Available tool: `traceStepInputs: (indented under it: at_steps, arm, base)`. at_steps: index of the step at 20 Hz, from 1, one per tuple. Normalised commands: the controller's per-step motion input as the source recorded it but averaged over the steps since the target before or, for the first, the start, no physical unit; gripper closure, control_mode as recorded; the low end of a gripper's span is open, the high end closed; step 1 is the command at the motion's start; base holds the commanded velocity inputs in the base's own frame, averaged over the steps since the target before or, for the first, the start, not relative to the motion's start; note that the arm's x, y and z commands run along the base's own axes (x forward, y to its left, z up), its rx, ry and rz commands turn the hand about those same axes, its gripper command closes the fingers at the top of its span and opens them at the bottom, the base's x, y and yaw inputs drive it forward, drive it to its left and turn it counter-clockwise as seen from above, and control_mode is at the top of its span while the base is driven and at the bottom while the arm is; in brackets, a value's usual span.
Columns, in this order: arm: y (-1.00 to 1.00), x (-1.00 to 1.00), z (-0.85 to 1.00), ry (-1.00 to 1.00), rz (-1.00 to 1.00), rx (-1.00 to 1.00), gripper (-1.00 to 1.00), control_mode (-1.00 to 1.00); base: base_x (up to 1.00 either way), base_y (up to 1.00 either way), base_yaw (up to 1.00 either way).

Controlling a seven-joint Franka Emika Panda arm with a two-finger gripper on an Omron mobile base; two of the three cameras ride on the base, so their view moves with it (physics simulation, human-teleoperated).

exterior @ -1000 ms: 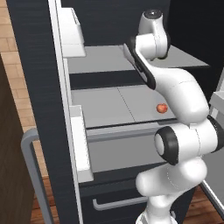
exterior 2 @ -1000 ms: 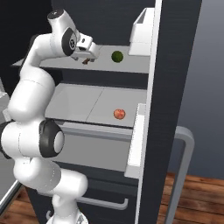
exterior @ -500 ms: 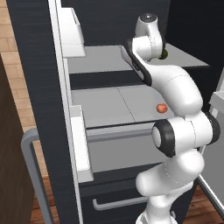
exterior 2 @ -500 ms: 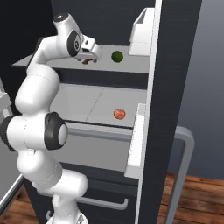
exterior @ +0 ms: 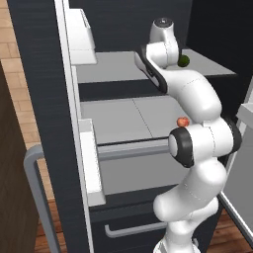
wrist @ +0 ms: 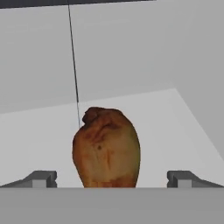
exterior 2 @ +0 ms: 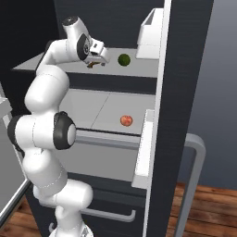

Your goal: Open the fridge, remove the peach, lime, and chicken drumstick, and place them on any counter.

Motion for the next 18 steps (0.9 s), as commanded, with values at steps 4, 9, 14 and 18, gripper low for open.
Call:
traceStepInputs:
  at_steps: [4,9,14,18]
  arm:
    - [0.0,0.13,-0.14,0.0,-0.01,0.0,-1.0,-1.0]
    - [0.0,0.02,-0.17,0.0,0.0,0.0,-1.0,-1.0]
    - [0.0,0.0,-0.23,0.0,0.0,0.0,1.0,-1.0]
    - [0.0,0.0,-0.08,0.02,0.0,0.0,1.0,-1.0]
  base:
    - [0.0,0.0,0.0]
    - [0.0,0.0,0.0]
    - [0.0,0.0,0.0]
    - [0.0,0.0,0.0]
